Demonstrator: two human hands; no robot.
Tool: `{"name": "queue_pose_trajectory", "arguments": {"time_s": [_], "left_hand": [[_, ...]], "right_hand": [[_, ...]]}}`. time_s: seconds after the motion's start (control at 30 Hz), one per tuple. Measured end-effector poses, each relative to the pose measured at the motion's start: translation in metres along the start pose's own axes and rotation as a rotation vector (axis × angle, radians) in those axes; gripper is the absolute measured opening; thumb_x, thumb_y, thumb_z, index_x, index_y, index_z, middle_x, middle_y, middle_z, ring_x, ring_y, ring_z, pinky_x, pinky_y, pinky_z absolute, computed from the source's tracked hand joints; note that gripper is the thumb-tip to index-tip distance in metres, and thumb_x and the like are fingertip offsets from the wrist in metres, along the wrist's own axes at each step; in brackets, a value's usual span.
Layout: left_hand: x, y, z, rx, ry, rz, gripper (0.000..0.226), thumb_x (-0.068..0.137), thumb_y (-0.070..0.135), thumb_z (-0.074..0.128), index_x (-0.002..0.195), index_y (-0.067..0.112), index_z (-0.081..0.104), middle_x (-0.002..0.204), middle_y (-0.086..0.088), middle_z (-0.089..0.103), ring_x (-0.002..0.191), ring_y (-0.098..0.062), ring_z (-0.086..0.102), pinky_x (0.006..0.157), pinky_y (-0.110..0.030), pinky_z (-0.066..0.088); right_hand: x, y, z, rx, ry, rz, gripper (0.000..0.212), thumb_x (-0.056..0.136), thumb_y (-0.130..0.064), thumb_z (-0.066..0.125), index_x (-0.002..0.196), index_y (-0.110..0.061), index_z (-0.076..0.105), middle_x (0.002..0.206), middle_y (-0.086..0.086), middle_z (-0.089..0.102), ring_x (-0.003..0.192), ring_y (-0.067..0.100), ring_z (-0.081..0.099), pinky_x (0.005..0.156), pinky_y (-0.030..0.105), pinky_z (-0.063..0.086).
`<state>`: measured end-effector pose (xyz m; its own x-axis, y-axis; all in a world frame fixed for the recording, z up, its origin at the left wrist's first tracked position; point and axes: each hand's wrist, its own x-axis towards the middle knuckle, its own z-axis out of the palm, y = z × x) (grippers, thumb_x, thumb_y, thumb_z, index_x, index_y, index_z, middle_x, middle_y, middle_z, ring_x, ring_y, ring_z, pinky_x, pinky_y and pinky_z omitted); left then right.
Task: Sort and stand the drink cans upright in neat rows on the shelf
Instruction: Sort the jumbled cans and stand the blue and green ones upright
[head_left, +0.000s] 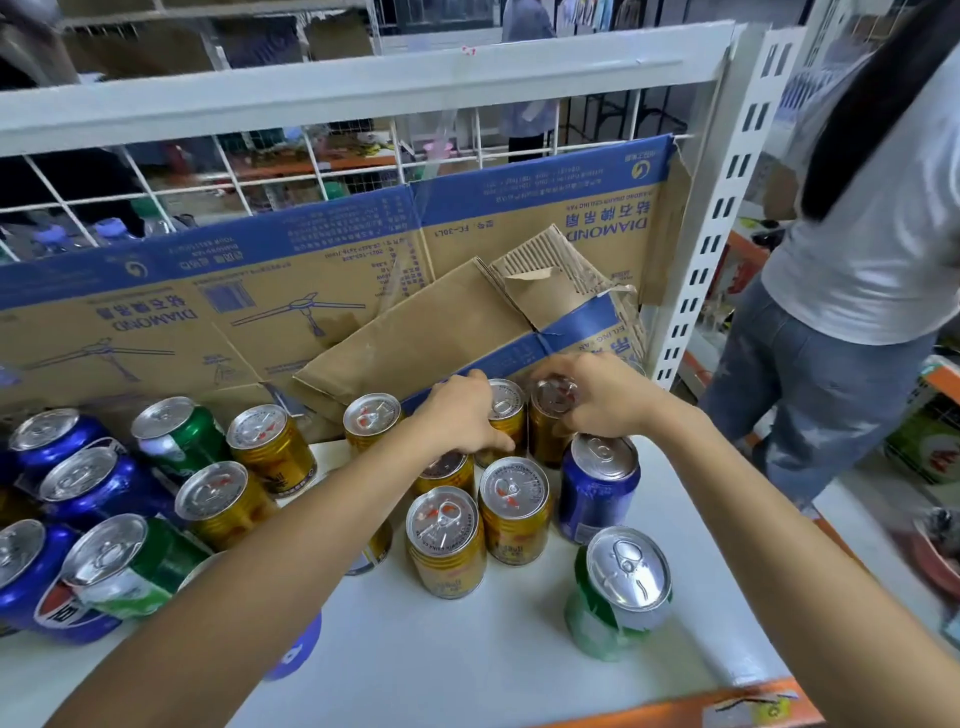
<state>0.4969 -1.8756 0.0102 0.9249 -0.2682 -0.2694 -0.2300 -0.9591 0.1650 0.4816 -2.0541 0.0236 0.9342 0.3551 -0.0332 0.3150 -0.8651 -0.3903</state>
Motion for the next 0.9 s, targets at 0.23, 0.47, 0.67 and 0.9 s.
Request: {"name": "queue_pose_trajectory", "arguments": {"time_s": [0.23, 0.47, 0.67, 0.9], "left_hand": [[-0.002, -0.001, -0.002, 0.019, 0.051, -0.003, 0.077, 0.074, 0.052, 0.074, 0.124, 0.003, 0.042, 0.121, -0.014, 0.057, 0.111, -0.031, 0.054, 0.081, -0.034, 0.043], [-0.025, -0.025, -0.031, 0.311, 0.328, -0.096, 0.064, 0.082, 0.061, 0.059, 0.124, 0.014, 0.051, 0.12, -0.008, 0.054, 0.11, -0.027, 0.053, 0.08, -0.038, 0.047], [-0.022, -0.058, -0.029, 0.287, -0.052, -0.37, 0.065, 0.083, 0.061, 0.059, 0.12, 0.008, 0.056, 0.118, -0.011, 0.06, 0.106, -0.031, 0.058, 0.083, -0.037, 0.049], [-0.018, -0.052, -0.024, 0.02, 0.075, -0.365, 0.074, 0.08, 0.069, 0.056, 0.117, 0.004, 0.058, 0.119, -0.013, 0.061, 0.11, -0.03, 0.056, 0.081, -0.034, 0.041]], "right_hand": [[-0.003, 0.009, -0.002, 0.094, -0.026, -0.01, 0.052, 0.075, -0.008, 0.069, 0.123, -0.023, 0.059, 0.124, -0.004, 0.06, 0.112, 0.016, 0.054, 0.089, 0.022, 0.041], [-0.021, 0.046, -0.014, -0.056, 0.12, 0.183, 0.068, 0.074, -0.023, 0.076, 0.135, -0.026, 0.047, 0.136, 0.005, 0.049, 0.121, 0.027, 0.046, 0.1, 0.039, 0.042], [-0.013, 0.044, -0.003, -0.098, -0.08, 0.254, 0.102, 0.071, -0.024, 0.081, 0.148, -0.033, 0.015, 0.151, 0.01, 0.01, 0.133, 0.036, 0.035, 0.105, 0.039, 0.039], [-0.012, 0.05, 0.013, 0.064, 0.029, 0.175, 0.096, 0.068, -0.038, 0.081, 0.144, -0.029, 0.024, 0.151, 0.008, 0.013, 0.136, 0.032, 0.03, 0.109, 0.039, 0.032]]}}
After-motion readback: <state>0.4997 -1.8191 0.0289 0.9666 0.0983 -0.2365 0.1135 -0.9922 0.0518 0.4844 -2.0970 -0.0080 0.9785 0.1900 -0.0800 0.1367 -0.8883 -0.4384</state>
